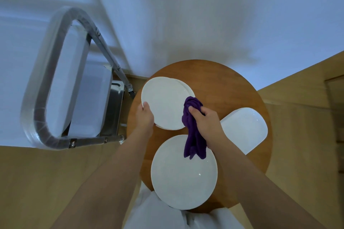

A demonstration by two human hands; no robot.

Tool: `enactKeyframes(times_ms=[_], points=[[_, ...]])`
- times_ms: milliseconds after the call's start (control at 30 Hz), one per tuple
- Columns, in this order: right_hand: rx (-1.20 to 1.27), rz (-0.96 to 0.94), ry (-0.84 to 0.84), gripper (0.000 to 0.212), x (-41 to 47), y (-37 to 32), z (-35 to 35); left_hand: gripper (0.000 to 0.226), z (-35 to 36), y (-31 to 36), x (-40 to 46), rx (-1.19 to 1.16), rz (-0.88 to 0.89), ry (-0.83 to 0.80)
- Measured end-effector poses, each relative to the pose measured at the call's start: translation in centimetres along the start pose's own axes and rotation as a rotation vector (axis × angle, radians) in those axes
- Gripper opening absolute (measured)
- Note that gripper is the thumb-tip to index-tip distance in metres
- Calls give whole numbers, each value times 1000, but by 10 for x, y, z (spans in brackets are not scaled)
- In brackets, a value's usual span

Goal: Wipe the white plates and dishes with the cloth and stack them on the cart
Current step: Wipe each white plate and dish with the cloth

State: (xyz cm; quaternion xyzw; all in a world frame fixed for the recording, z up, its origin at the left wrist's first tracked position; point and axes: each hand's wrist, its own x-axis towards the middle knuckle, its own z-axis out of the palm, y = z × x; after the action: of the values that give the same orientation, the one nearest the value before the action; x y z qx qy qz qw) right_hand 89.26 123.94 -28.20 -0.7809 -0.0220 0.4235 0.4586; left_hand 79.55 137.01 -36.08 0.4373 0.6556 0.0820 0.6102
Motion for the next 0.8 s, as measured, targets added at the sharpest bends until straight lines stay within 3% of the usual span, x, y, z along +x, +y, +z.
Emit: enactKeyframes(times_ms=[133,300,400,467,600,800], points=[[154,27,20,21,-17,-16,-13,44,-3,5,-18,-98,-30,-10],[-69,-108,-139,16,-36,-33,-26,49,-20,10,-55,-285,-164,-106],[-352,-195,-189,63,-42,-34,-27,51,-19,16,-82,-441,-151,-209],[-607,-295,-111,76,-44,-32,-25,51,-15,23,-99,-516,-116,-260],[-921,-463,52,70,-54,-16,-19,56,-8,34,-125,-660,-121,-383],[-939,-499,364,69,-47,-17,-43,66,-4,43,-158,-571,48,-438]])
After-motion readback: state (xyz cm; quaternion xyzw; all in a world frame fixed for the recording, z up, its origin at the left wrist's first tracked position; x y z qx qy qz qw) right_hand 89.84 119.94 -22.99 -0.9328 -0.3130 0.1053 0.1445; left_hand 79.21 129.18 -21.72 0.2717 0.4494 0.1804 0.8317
